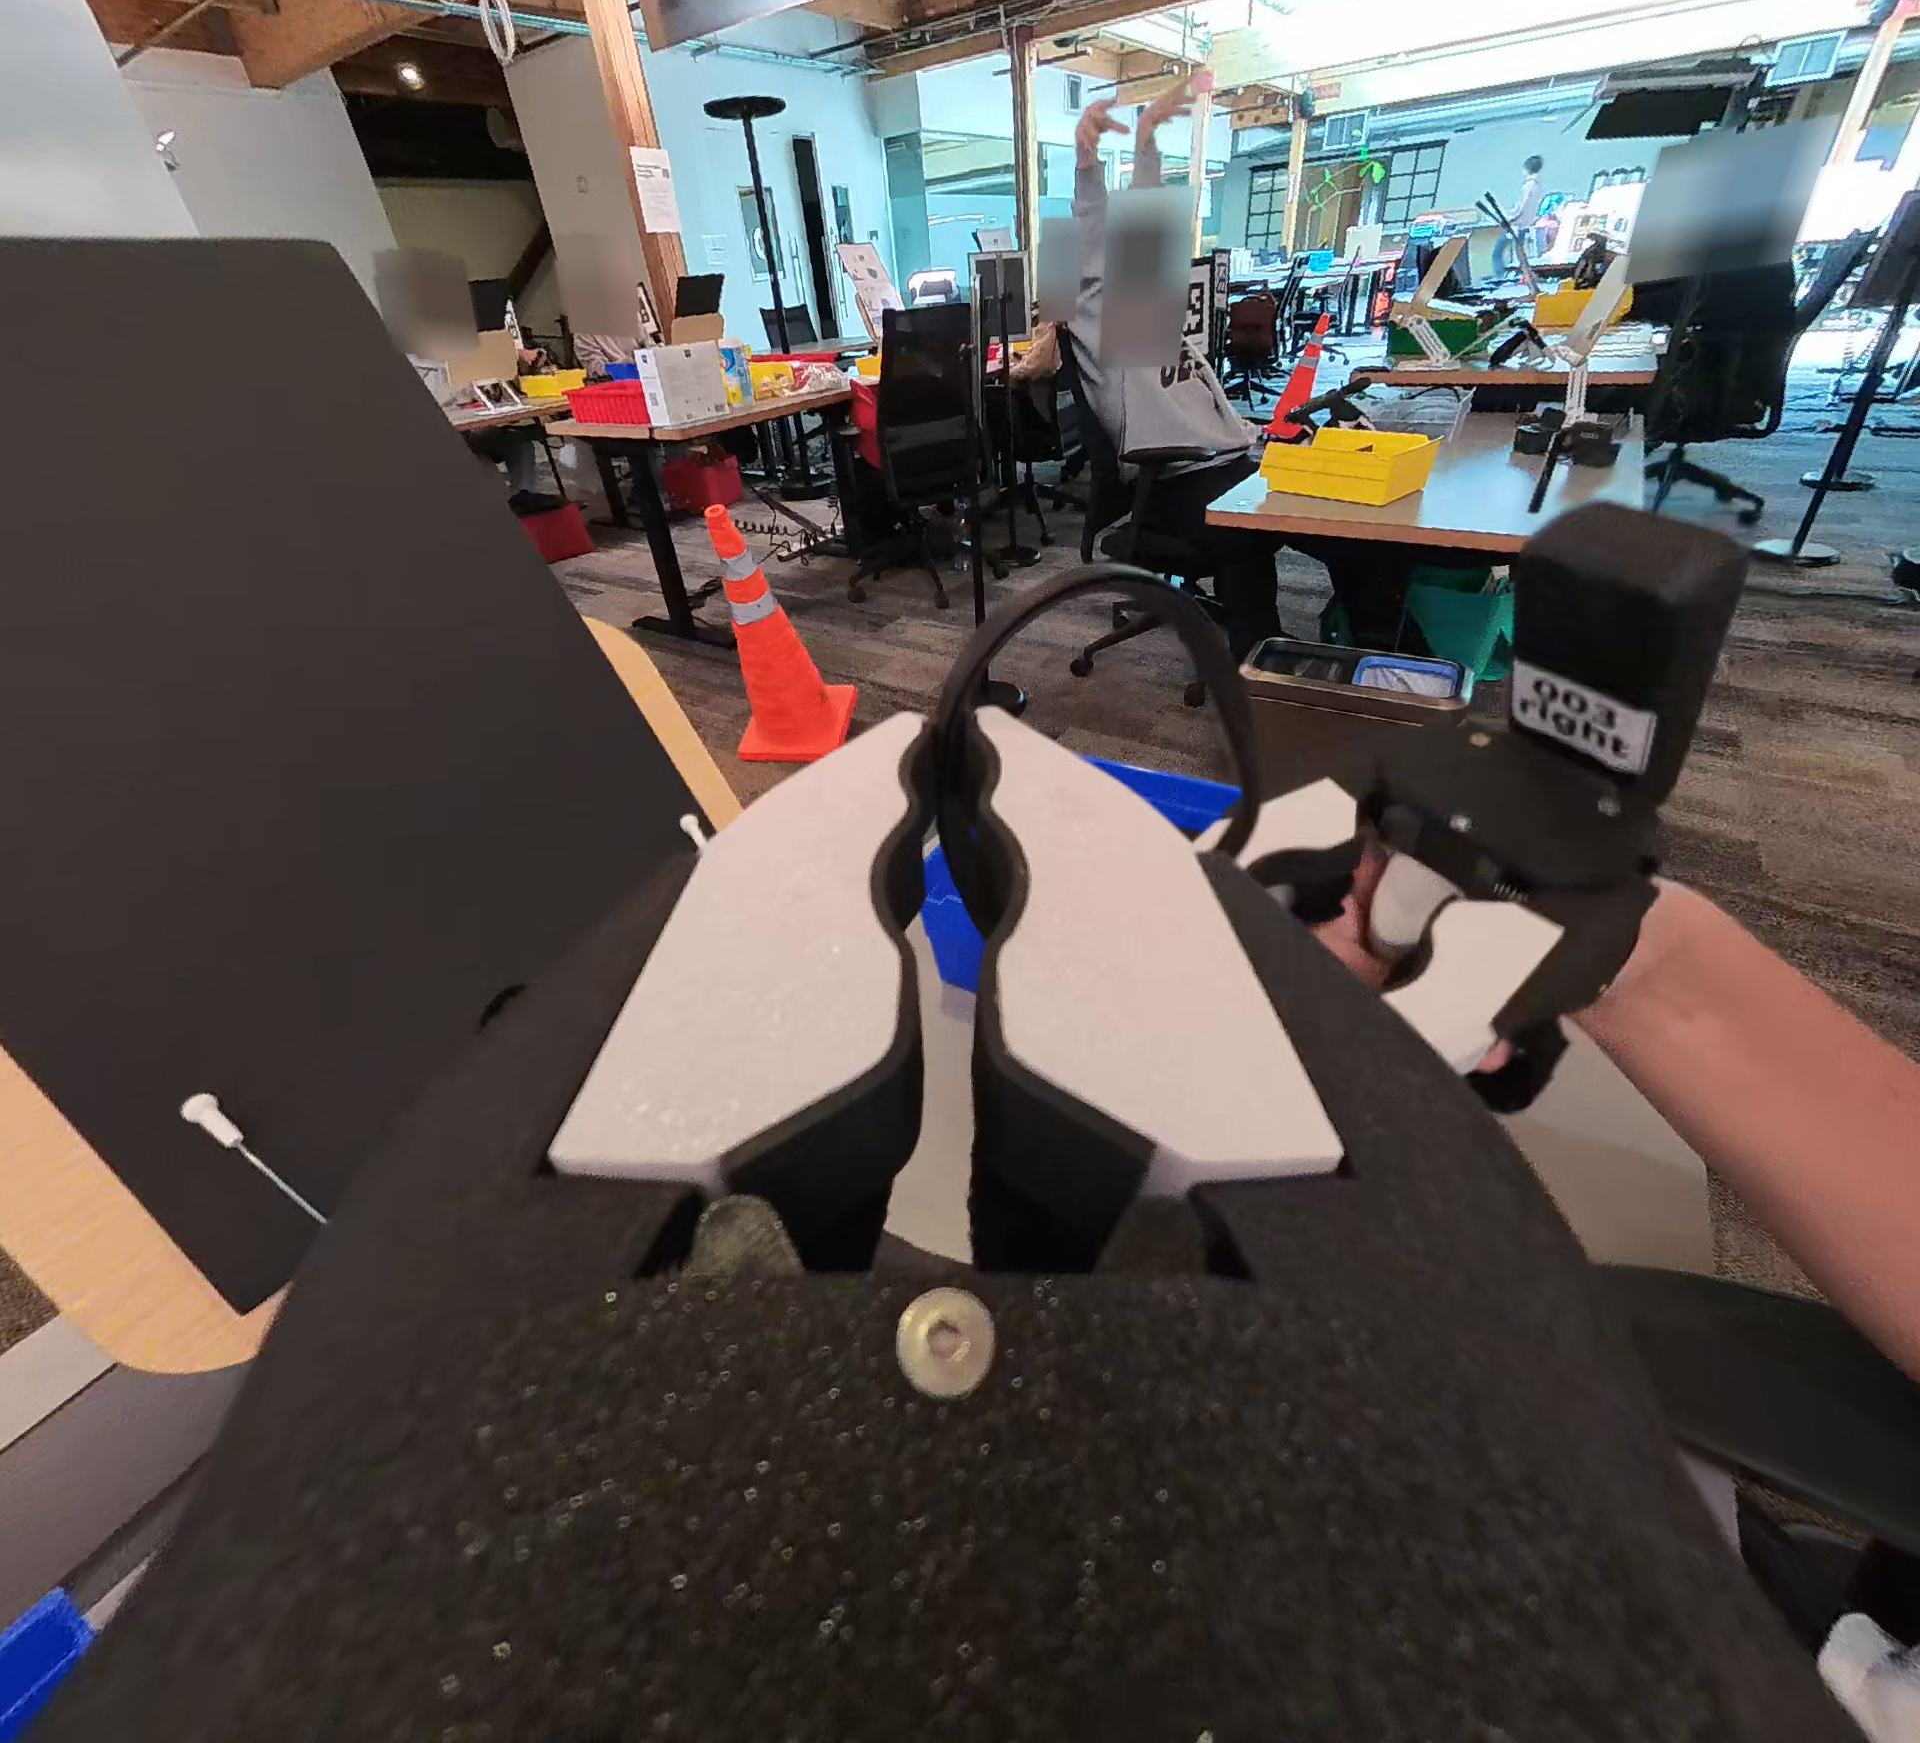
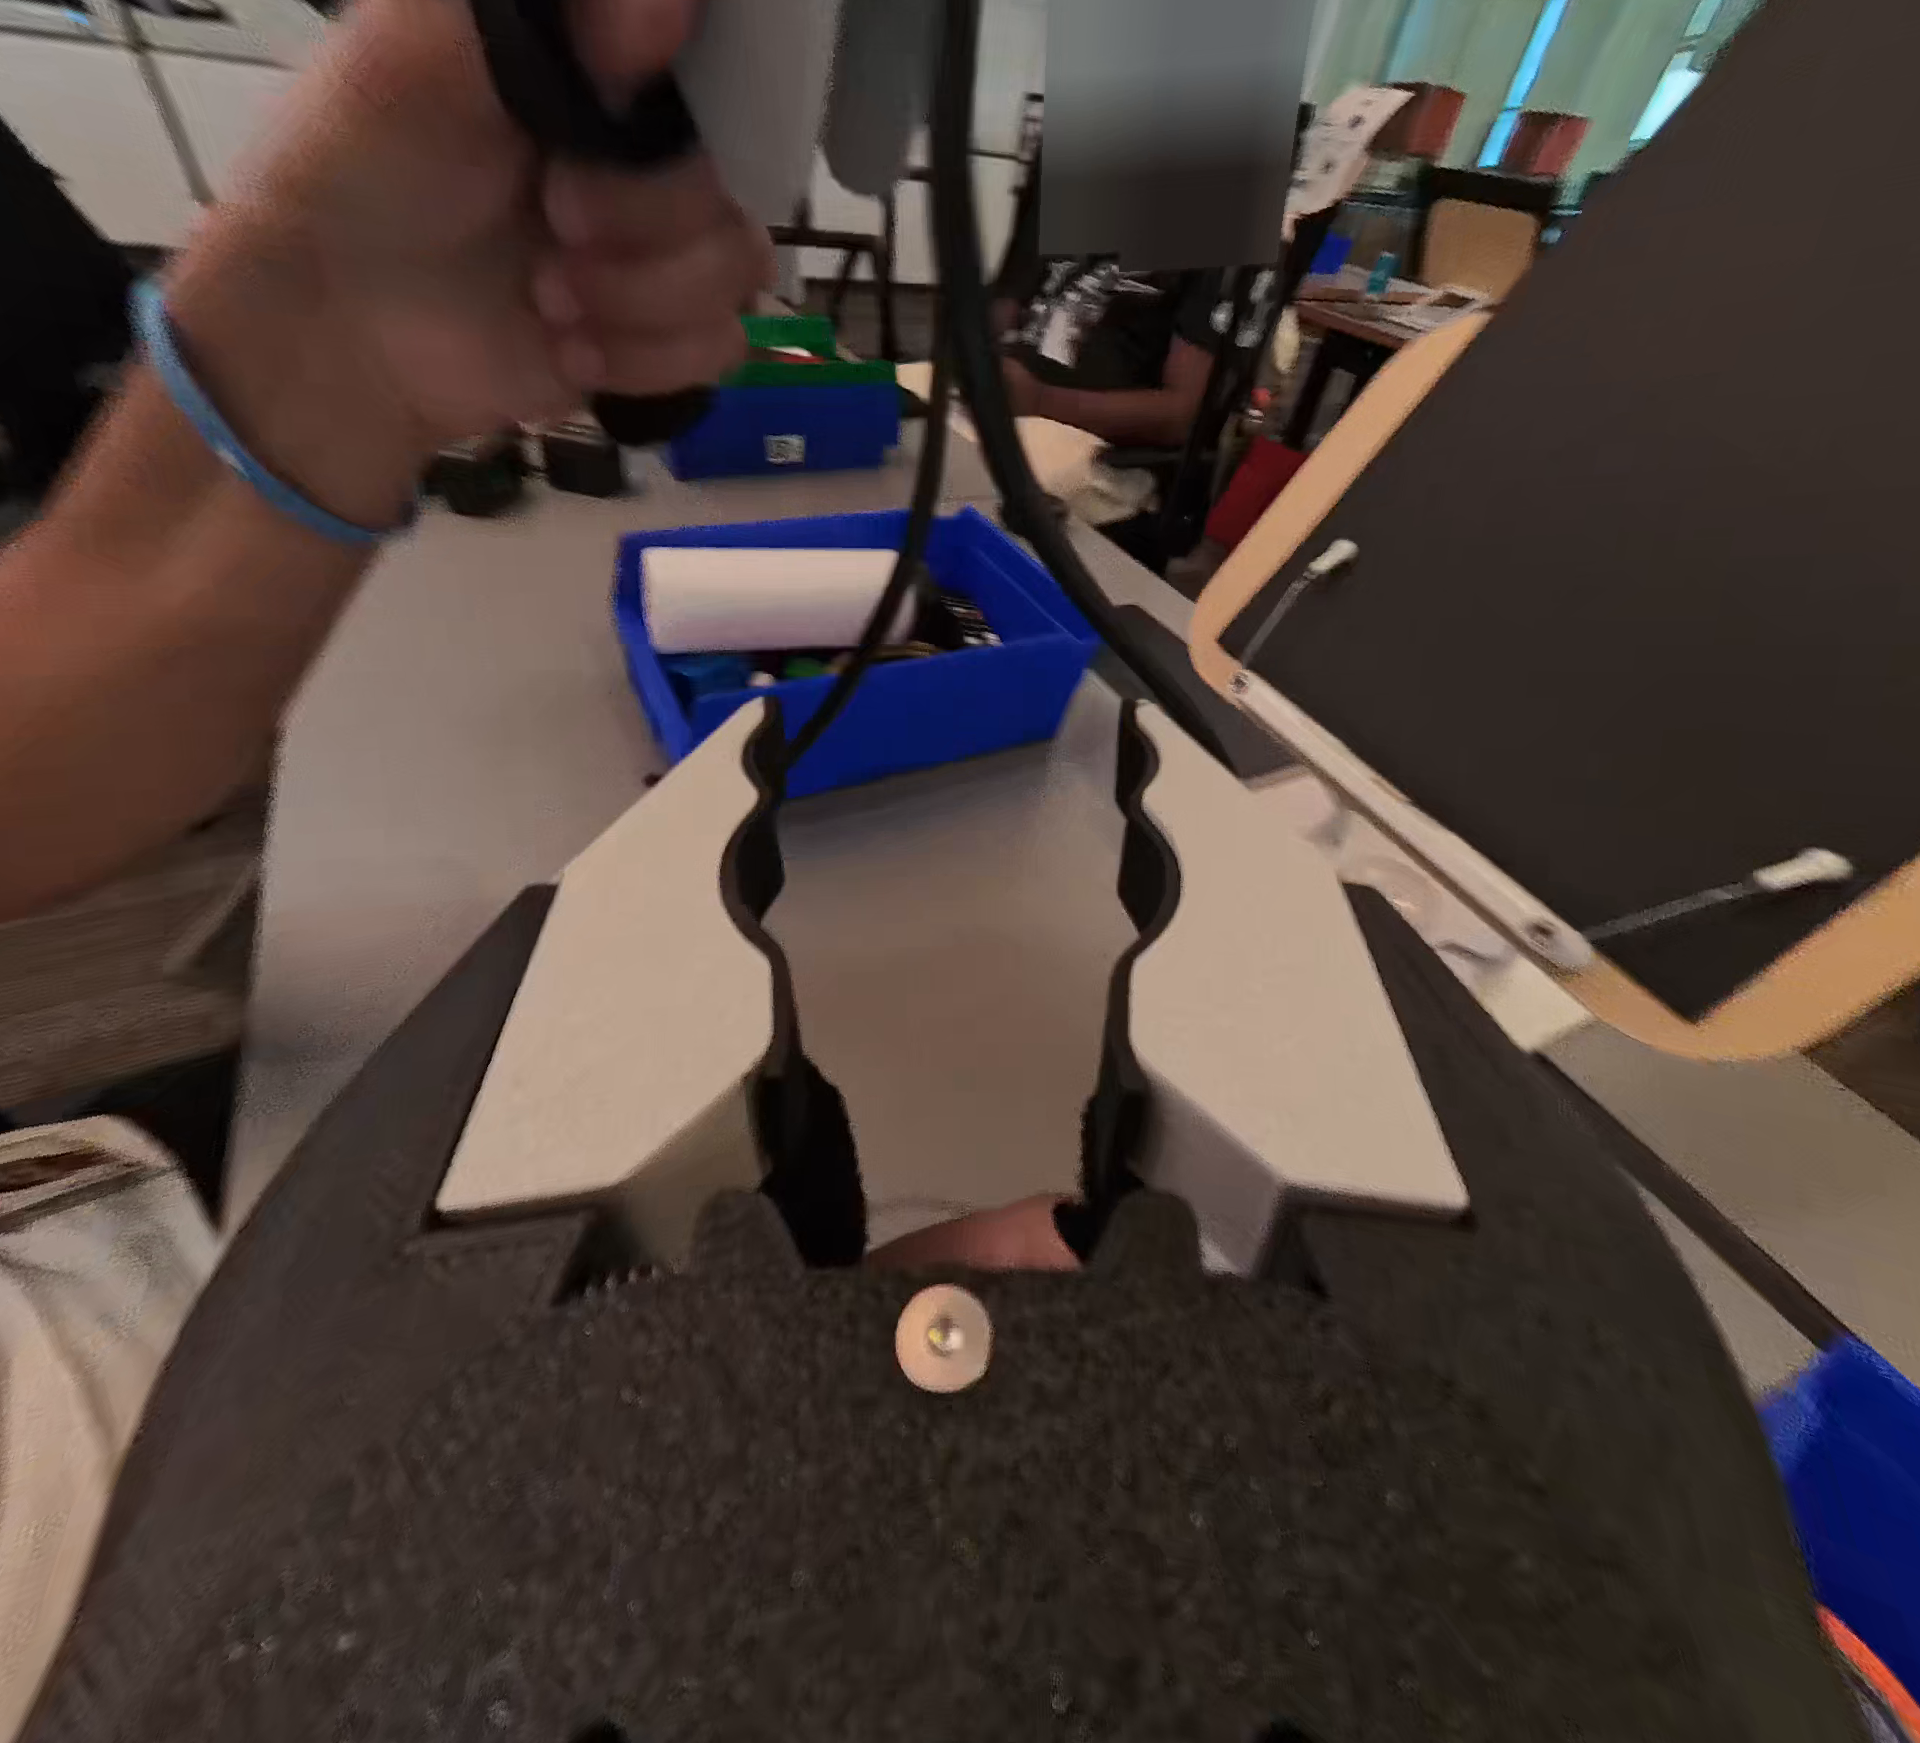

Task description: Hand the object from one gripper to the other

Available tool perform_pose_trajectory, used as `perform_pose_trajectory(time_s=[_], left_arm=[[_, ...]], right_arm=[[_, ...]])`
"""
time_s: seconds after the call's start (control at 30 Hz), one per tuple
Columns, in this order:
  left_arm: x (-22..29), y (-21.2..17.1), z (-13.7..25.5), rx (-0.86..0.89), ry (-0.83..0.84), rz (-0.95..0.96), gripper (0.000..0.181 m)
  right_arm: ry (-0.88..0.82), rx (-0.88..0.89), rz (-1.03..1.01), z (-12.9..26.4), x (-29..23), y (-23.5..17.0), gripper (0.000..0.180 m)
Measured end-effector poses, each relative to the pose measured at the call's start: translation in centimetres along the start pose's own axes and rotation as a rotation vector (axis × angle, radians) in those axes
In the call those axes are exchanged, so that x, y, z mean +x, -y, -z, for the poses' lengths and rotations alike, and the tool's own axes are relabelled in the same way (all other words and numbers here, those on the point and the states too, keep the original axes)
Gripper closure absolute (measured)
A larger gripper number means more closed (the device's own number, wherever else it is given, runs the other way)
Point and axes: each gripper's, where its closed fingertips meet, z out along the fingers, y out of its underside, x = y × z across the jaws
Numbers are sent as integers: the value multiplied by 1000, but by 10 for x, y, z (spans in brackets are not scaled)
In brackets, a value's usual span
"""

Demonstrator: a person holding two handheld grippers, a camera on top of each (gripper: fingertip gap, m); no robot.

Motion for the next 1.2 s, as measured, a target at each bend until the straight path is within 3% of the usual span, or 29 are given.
perform_pose_trajectory(time_s=[0.2, 0.33, 0.5, 0.6, 0.7, 0.8, 0.83, 0.87, 0.9, 0.93, 1.07, 1.2], left_arm=[[3, 8, 8, -3, -7, -23, 178], [9, 11, 9, -4, -16, -39, 177], [5, 11, 11, -24, -6, -58, 177], [3, 14, 15, -24, -5, -54, 177], [1, 17, 18, -18, -1, -54, 177], [1, 18, 19, -15, -4, -45, 177], [0, 17, 19, -17, -1, -46, 177], [-1, 16, 20, -20, 5, -49, 177], [-3, 14, 20, -26, 12, -54, 177], [-6, 12, 21, -33, 26, -60, 177], [-39, -10, 27, -113, 146, -116, 177], [-58, -72, 26, -300, 111, -60, 178]], right_arm=[[-123, 184, -117, 19, 37, 8, 125], [-147, 127, 13, -5, 34, -5, 132], [335, 124, -57, -20, -54, -8, 128], [627, 37, -163, -10, -104, -25, 108], [671, -53, -114, -17, -126, -50, 116], [613, -27, -130, -37, -131, -47, 114], [606, -21, -134, -44, -133, -46, 117], [620, -25, -130, -47, -138, -46, 132], [621, -38, -89, -50, -139, -48, 173], [607, -50, -62, -53, -137, -50, 180], [588, -73, -50, -47, -128, -43, 180], [490, -84, 63, -28, -112, -22, 180]])
